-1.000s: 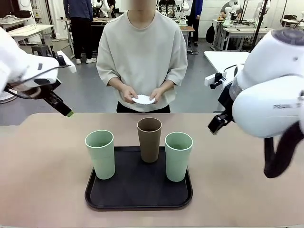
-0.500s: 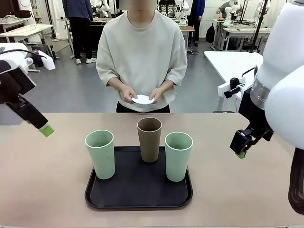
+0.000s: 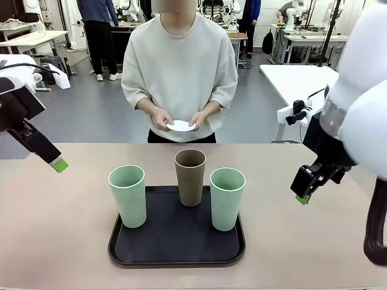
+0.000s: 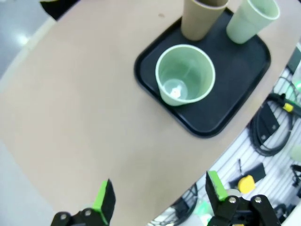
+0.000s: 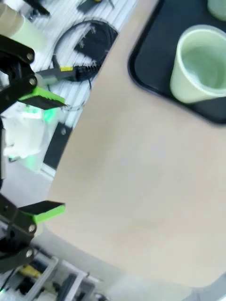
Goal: Place coasters on the table and set cups on them.
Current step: Pick up one Reusable plastic cup and place it on a coaster set by the human.
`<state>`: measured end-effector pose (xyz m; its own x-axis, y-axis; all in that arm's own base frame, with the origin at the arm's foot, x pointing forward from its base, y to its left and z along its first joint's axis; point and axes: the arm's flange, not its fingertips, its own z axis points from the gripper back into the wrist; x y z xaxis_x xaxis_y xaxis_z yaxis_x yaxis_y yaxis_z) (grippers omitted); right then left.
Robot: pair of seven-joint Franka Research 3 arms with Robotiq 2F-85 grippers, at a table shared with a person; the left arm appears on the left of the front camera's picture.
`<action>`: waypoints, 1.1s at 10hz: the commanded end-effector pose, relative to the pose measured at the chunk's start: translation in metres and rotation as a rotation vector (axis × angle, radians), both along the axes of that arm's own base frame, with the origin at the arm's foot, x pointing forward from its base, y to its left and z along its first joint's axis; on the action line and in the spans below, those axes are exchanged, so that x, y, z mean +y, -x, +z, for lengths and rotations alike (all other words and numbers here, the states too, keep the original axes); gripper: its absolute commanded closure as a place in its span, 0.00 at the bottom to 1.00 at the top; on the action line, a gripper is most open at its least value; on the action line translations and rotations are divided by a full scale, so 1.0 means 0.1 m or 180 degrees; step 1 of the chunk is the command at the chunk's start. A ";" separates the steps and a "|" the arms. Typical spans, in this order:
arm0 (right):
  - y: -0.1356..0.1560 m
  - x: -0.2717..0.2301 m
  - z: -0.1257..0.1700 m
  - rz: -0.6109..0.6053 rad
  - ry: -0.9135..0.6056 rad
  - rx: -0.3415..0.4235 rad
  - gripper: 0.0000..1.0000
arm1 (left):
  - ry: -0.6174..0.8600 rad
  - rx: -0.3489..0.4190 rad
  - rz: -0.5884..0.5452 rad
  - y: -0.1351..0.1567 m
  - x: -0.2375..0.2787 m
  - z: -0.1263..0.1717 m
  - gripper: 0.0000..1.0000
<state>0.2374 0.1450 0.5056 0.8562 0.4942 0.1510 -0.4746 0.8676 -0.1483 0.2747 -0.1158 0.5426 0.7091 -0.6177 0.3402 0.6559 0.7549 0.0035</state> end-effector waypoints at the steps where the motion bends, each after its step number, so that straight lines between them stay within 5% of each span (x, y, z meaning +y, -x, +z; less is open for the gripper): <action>1: -0.25 -0.40 -0.02 0.0087 -0.1446 0.0825 0.00 | 0.0829 0.0418 0.0358 -0.08 0.17 -0.01 0.00; 3: -0.34 -0.88 -0.06 -0.0097 -0.2681 0.1106 0.00 | 0.2137 0.0949 0.0809 -0.08 0.62 -0.03 0.00; 6: -0.47 -1.59 -0.10 -0.0560 -0.3693 0.1219 0.00 | 0.3201 0.1444 0.1490 -0.11 1.39 -0.24 0.00; 11: -0.36 -2.53 -0.19 -0.0840 -0.4282 0.1249 0.00 | 0.3696 0.1575 0.1928 -0.01 2.47 -0.58 0.00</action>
<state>0.2701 -0.1082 0.4883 0.9953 -0.0368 0.0892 -0.0732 0.3151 0.9462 0.2747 0.1289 0.4899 0.9561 0.2852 0.0668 -0.0395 0.3515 -0.9354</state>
